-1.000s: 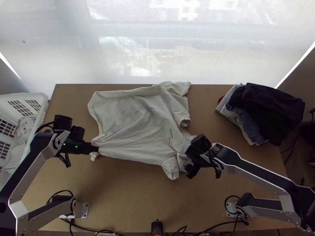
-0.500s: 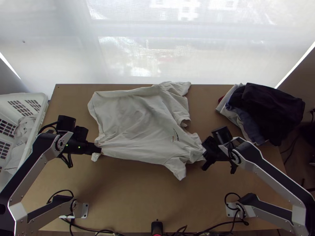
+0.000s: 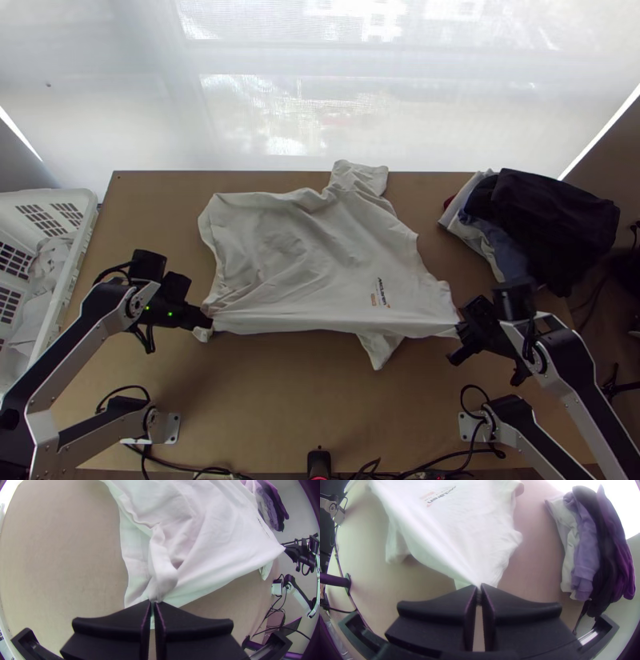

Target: Fold the t-shirt

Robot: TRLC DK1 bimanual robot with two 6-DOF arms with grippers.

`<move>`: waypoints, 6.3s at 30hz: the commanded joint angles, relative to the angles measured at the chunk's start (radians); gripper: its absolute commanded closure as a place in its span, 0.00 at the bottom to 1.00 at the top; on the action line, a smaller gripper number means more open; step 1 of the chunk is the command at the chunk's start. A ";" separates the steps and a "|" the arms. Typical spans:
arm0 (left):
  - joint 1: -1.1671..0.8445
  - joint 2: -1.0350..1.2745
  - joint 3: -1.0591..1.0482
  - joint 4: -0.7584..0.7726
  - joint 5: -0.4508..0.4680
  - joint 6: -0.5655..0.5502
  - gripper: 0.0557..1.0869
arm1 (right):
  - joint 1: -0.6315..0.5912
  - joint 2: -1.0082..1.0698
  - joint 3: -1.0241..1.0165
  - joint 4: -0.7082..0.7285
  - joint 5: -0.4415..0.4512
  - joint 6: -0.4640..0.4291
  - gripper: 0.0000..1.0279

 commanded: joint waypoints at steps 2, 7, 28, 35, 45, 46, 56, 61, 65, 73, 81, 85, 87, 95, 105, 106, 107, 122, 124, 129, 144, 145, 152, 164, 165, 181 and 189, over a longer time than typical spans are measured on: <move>0.011 0.003 -0.057 0.088 0.002 -0.074 0.97 | -0.009 -0.075 -0.026 -0.029 0.017 0.019 0.97; 0.005 -0.046 -0.112 0.152 0.040 -0.166 0.97 | 0.015 -0.068 -0.030 -0.003 -0.006 0.079 0.97; 0.095 -0.238 0.066 -0.047 0.040 -0.189 0.97 | 0.076 0.152 0.303 0.130 -0.113 0.176 0.97; 0.140 -0.263 0.237 -0.184 0.082 -0.197 0.97 | 0.129 0.195 0.510 0.041 -0.138 0.187 0.97; 0.132 -0.281 0.408 -0.414 0.200 -0.164 0.97 | 0.184 0.122 0.569 -0.122 -0.144 0.183 0.97; 0.132 -0.290 0.412 -0.439 0.208 -0.157 0.97 | 0.187 0.114 0.577 -0.138 -0.144 0.183 0.97; 0.117 -0.358 0.432 -0.600 0.223 -0.088 0.97 | 0.257 0.099 0.714 -0.336 -0.165 0.194 0.97; 0.124 -0.296 0.366 -0.528 0.237 -0.071 0.97 | 0.273 0.086 0.680 -0.367 -0.165 0.191 0.97; 0.143 -0.223 0.250 -0.302 0.229 -0.098 0.97 | 0.247 0.068 0.543 -0.316 -0.164 0.165 0.97; 0.135 0.056 0.182 0.017 0.220 -0.169 0.97 | 0.153 0.067 0.240 -0.062 -0.164 0.104 0.97; 0.106 0.233 0.197 0.104 0.221 -0.177 0.60 | 0.101 0.143 0.161 0.075 -0.165 0.107 0.97; 0.077 0.227 0.199 0.086 0.220 -0.174 0.26 | 0.067 0.162 0.154 0.098 -0.165 0.091 0.97; 0.069 0.204 0.199 0.045 0.220 -0.171 0.23 | 0.064 0.162 0.154 0.102 -0.165 0.094 0.97; -0.005 0.024 0.184 -0.023 0.186 -0.192 0.23 | 0.064 0.162 0.154 0.113 -0.167 0.104 0.97; -0.075 -0.143 0.118 -0.101 -0.032 -0.098 0.23 | 0.064 0.160 0.155 0.116 -0.170 0.119 0.97; -0.081 -0.142 0.110 -0.093 -0.032 -0.097 0.23 | 0.064 0.162 0.154 0.116 -0.170 0.119 0.97; -0.087 -0.138 0.107 -0.081 -0.033 -0.097 0.23 | 0.066 0.162 0.154 0.116 -0.171 0.119 0.97; -0.198 0.033 0.070 0.080 -0.134 -0.111 0.28 | 0.066 0.165 0.168 0.116 -0.171 0.125 0.97; -0.196 0.053 0.061 0.095 -0.134 -0.112 0.36 | 0.066 0.166 0.175 0.116 -0.171 0.125 0.97; -0.193 0.081 0.041 0.127 -0.134 -0.117 0.58 | 0.066 0.171 0.180 0.116 -0.171 0.127 0.97; -0.163 0.059 0.050 0.124 -0.148 -0.118 0.97 | 0.063 0.166 0.181 0.112 -0.179 0.140 0.97; -0.158 0.044 0.059 0.112 -0.148 -0.118 0.97 | 0.063 0.166 0.184 0.112 -0.179 0.140 0.97; -0.097 -0.063 0.201 -0.063 -0.124 -0.115 0.97 | 0.063 0.165 0.269 0.099 -0.181 0.153 0.97; 0.045 -0.180 0.441 -0.281 0.063 -0.148 0.97 | 0.073 0.149 0.402 0.044 -0.179 0.174 0.97; 0.063 -0.185 0.460 -0.297 0.088 -0.149 0.97 | 0.073 0.149 0.416 0.040 -0.179 0.176 0.97; 0.316 -0.111 0.975 -0.454 0.313 -0.189 0.97 | 0.012 0.177 0.764 -0.023 -0.168 0.220 0.97; 0.376 -0.065 1.299 -0.397 0.300 -0.214 0.97 | 0.012 0.218 1.039 -0.019 -0.079 0.233 0.97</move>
